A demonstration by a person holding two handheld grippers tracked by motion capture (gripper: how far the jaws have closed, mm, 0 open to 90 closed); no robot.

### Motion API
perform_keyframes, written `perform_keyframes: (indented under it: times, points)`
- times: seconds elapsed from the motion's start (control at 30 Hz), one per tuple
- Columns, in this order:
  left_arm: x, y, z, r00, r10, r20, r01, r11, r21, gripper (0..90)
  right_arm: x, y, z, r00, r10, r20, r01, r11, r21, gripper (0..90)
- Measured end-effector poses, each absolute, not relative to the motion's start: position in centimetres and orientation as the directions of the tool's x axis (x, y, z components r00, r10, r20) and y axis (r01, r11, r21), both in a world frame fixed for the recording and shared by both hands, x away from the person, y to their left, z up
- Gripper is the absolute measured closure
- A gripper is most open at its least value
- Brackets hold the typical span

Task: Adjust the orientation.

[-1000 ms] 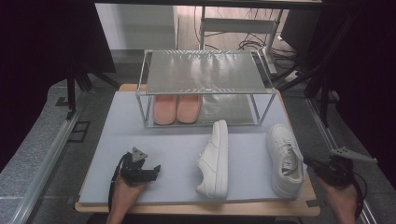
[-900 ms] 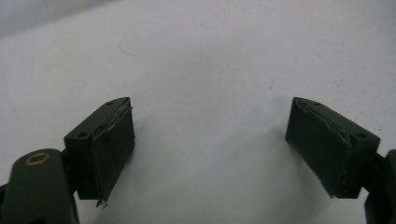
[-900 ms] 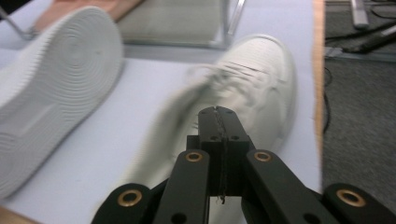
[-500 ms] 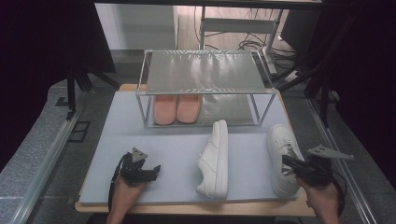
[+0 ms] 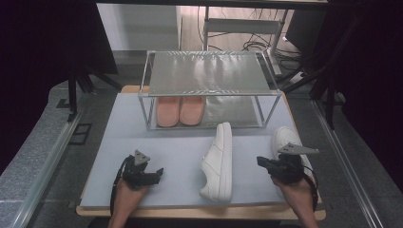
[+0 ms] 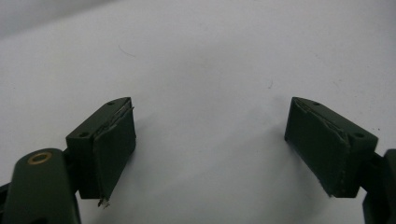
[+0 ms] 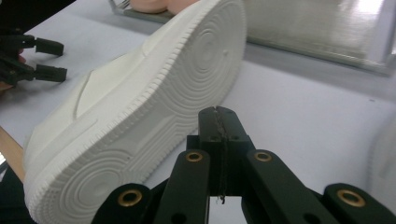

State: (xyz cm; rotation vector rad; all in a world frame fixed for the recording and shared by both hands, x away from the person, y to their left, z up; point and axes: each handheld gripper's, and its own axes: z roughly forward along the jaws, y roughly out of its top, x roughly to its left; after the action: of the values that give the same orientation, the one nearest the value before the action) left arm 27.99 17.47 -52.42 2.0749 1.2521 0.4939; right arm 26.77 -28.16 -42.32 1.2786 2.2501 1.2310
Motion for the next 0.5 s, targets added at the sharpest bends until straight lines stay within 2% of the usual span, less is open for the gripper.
perform_keyframes:
  times: [0.5]
  points:
    - [28.0, 17.5, -52.4, 0.472, 0.882, -0.015, 0.634, -0.328, 0.701, 16.5, 28.3, -22.8, -43.3, -0.652, 0.739, 0.167, 0.544, 0.304, 0.782, 90.0]
